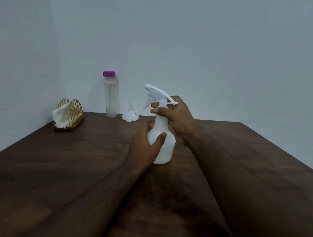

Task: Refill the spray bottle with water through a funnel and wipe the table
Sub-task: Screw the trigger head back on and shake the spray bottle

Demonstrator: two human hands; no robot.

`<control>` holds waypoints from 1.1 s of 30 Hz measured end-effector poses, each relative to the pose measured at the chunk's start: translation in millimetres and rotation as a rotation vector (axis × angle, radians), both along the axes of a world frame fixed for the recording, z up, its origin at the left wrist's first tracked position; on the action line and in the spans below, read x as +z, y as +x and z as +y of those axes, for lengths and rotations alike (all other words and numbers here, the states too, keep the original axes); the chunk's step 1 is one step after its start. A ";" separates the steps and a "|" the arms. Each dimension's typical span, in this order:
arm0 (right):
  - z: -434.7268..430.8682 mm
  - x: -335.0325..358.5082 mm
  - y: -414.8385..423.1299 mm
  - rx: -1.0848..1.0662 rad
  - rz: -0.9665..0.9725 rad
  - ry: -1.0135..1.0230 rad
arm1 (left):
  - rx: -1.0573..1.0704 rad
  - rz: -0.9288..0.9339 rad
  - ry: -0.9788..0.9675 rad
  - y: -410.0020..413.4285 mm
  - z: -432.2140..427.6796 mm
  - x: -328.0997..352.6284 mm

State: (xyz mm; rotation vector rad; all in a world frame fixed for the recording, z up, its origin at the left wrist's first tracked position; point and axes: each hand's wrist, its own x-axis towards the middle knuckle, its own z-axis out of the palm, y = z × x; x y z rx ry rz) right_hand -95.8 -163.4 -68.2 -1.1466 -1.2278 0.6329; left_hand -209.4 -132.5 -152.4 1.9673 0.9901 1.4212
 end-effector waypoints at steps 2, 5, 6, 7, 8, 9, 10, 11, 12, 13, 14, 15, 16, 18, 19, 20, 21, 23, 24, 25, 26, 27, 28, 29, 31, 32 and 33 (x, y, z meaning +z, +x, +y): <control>2.2 -12.8 -8.3 -0.063 0.045 0.076 | -0.004 -0.060 -0.015 0.6 -1.3 -0.6; 3.2 -21.3 -13.5 -0.147 0.009 0.143 | 0.005 -0.083 0.014 0.7 -1.5 -0.4; 3.6 -21.7 -13.2 -0.163 -0.015 0.143 | 0.012 -0.081 0.023 1.0 -1.5 2.6; 3.3 -21.7 -11.8 -0.163 -0.029 0.143 | 0.013 -0.080 0.031 1.8 -1.4 6.3; 3.0 -21.2 -10.4 -0.145 -0.032 0.146 | 0.012 -0.086 0.043 3.6 -0.5 10.8; 2.3 -20.8 -9.2 -0.117 -0.033 0.150 | 0.010 -0.096 0.063 5.7 1.5 15.1; 1.0 -20.7 -8.3 -0.093 -0.035 0.152 | 0.006 -0.102 0.087 8.1 3.4 19.0; -0.2 -20.8 -8.1 -0.076 -0.041 0.152 | 0.007 -0.111 0.106 10.5 5.3 22.6; -1.3 -20.6 -8.7 -0.066 -0.046 0.148 | 0.019 -0.122 0.117 12.6 6.8 25.4; -2.1 -20.4 -9.3 -0.063 -0.050 0.143 | 0.036 -0.134 0.122 14.5 7.8 26.8; -2.6 -20.2 -10.0 -0.064 -0.052 0.140 | 0.046 -0.143 0.128 15.8 8.4 27.4; -3.1 -19.5 -10.4 -0.072 -0.057 0.137 | 0.044 -0.150 0.136 16.8 8.5 27.2; -3.8 -18.7 -11.3 -0.081 -0.065 0.133 | 0.035 -0.153 0.141 16.8 8.4 26.6; -5.2 -17.8 -12.7 -0.087 -0.082 0.124 | 0.026 -0.143 0.142 15.3 9.1 25.8; -6.1 -17.7 -13.4 -0.086 -0.090 0.119 | 0.027 -0.127 0.143 14.8 9.9 25.5; -6.9 -17.5 -14.1 -0.083 -0.097 0.115 | 0.028 -0.108 0.141 14.3 11.0 25.0; -7.7 -17.6 -14.6 -0.079 -0.101 0.112 | 0.028 -0.090 0.137 14.1 12.1 24.3; -9.0 -17.9 -14.7 -0.066 -0.088 0.113 | 0.017 -0.075 0.120 13.5 14.0 23.5; -9.4 -17.7 -14.9 -0.055 -0.073 0.111 | 0.005 -0.078 0.109 12.6 15.1 22.8; -9.8 -17.5 -15.0 -0.045 -0.063 0.108 | -0.006 -0.085 0.104 12.1 15.7 21.8; -10.1 -17.5 -14.8 -0.041 -0.064 0.104 | -0.012 -0.091 0.107 11.7 15.5 20.8; -10.0 -17.9 -14.4 -0.048 -0.080 0.097 | -0.010 -0.096 0.118 12.2 14.3 20.1; -10.1 -18.4 -14.4 -0.062 -0.104 0.090 | 0.000 -0.104 0.134 12.8 12.1 19.7; -9.9 -19.4 -14.6 -0.079 -0.125 0.084 | 0.011 -0.110 0.153 13.4 9.8 19.4; -8.8 -21.3 -14.7 -0.111 -0.152 0.075 | 0.021 -0.112 0.182 13.9 7.3 18.9; -8.1 -21.6 -14.8 -0.122 -0.157 0.071 | 0.019 -0.111 0.179 13.8 7.5 19.3; -7.7 -21.6 -14.7 -0.127 -0.158 0.069 | 0.011 -0.113 0.165 13.3 8.4 19.9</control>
